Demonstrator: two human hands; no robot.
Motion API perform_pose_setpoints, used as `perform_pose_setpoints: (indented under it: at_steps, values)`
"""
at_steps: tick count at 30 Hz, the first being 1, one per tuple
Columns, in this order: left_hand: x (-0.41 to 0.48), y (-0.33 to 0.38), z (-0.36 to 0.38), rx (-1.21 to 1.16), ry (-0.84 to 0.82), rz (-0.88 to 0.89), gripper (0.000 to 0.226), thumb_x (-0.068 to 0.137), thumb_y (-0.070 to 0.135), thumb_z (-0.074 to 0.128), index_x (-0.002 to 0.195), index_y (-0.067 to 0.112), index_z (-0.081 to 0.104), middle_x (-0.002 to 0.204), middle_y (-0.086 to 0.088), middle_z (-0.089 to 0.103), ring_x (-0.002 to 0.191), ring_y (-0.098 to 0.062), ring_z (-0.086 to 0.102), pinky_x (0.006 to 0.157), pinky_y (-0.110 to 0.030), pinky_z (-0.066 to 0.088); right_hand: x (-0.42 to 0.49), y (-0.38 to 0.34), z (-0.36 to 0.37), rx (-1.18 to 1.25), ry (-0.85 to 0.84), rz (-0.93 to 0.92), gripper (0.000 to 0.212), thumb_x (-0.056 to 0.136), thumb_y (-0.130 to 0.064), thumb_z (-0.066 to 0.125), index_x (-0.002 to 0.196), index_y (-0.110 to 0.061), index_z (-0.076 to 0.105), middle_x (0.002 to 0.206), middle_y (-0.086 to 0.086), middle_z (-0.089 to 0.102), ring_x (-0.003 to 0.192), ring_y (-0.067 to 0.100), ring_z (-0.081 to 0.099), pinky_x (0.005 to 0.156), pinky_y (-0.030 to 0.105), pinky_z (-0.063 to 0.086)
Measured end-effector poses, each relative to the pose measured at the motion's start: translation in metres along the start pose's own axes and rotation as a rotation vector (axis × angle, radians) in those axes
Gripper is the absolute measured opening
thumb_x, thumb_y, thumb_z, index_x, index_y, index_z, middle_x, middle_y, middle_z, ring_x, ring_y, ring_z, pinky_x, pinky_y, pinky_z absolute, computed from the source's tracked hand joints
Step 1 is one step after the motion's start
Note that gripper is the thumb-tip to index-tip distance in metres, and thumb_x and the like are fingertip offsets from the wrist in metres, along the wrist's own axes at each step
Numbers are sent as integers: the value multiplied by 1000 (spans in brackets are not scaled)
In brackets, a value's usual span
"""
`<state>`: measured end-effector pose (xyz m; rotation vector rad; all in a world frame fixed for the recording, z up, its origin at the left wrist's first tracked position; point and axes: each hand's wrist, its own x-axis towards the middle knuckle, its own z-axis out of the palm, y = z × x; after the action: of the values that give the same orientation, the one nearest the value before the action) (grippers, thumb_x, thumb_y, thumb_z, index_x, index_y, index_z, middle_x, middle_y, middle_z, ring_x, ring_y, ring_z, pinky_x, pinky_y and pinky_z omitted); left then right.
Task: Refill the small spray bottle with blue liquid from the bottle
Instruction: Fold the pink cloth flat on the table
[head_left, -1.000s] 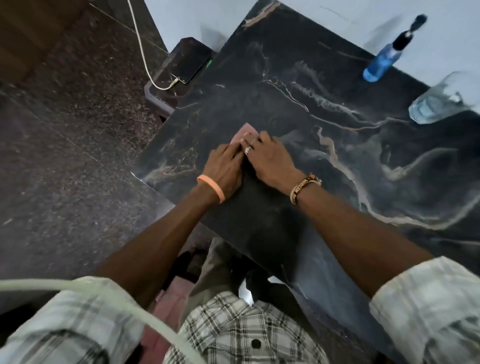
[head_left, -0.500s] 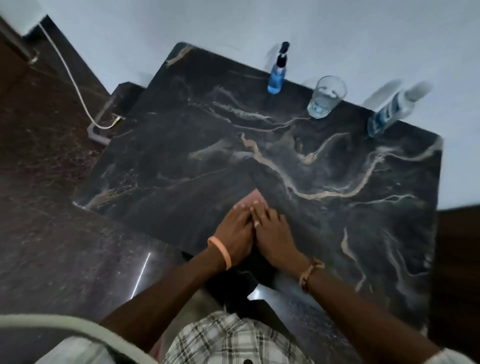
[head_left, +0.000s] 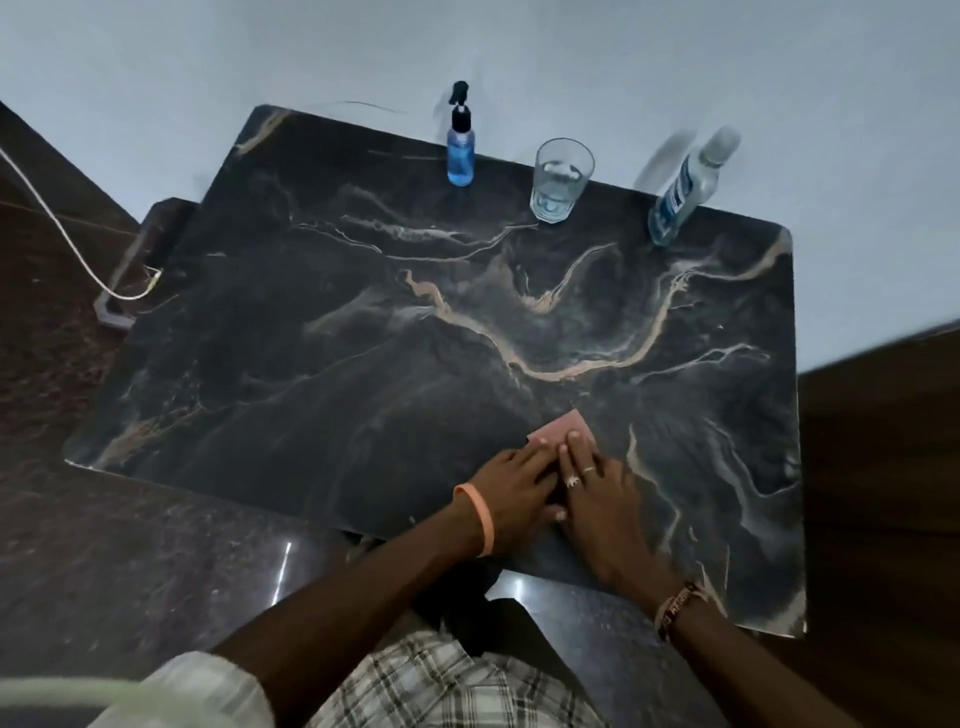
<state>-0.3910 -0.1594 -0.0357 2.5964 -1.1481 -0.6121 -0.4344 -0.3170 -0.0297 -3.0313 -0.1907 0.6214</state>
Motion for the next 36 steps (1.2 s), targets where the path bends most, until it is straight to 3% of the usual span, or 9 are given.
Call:
perform_pose_setpoints:
  at_steps: [4,9,12,16,19,21,23,28,36]
  values:
    - [-23,-23,-15,57,-7,36,53,99,51,34,135,16,50,141,-10,43,132,-28,38,105,-39,32,10,-36,0,54,-77,-28,71,102,-34,42,157,-8,6,165,12,-5,141,35,21,112,39,28]
    - [-63,-75,-40,112,125,8,54,95,54,32,108,16,69,108,-7,66,96,-24,64,82,-35,49,48,-77,-19,-49,23,-303,65,89,-44,66,140,-6,52,147,20,46,112,35,56,84,42,52]
    - [-73,-100,-48,33,175,-139,60,96,57,24,116,18,65,107,-6,65,92,-23,63,80,-36,47,79,-82,-32,-188,47,-385,53,96,-30,57,144,-11,46,154,15,38,130,38,43,91,49,47]
    - [-71,-101,-40,58,181,-150,67,94,64,24,123,17,60,126,-8,59,112,-25,57,92,-38,44,78,-76,-36,-154,1,-197,66,91,-27,63,149,-7,38,157,16,32,135,40,41,99,50,44]
    - [-66,-103,-32,7,209,-189,75,92,68,25,134,13,52,139,-11,51,132,-29,44,105,-42,38,83,-91,-44,-136,26,-155,75,64,-24,92,128,2,62,133,25,59,94,40,67,69,42,60]
    - [-72,-120,-33,-46,225,-261,81,91,69,22,138,9,48,145,-12,45,139,-30,36,110,-44,32,90,-118,-47,-25,69,-166,67,74,-35,83,124,5,64,127,27,62,80,36,66,59,36,58]
    - [-90,-150,-36,-73,258,-318,86,89,69,19,140,5,45,150,-13,39,142,-30,29,112,-44,29,103,-158,-50,67,106,-212,71,91,-52,47,131,5,58,134,26,57,85,33,64,67,33,57]
    - [-163,-246,-48,-87,316,-457,83,92,66,26,141,1,41,151,-16,35,142,-31,27,112,-46,28,168,-270,-56,13,104,-404,86,73,-44,82,141,-1,50,146,20,48,119,38,59,89,42,56]
    - [-194,-335,-62,1,314,-546,64,92,47,43,137,3,47,146,-18,41,140,-31,29,115,-46,27,291,-312,-93,-459,213,-1048,37,94,-19,53,130,-15,61,147,7,49,128,35,47,97,48,45]
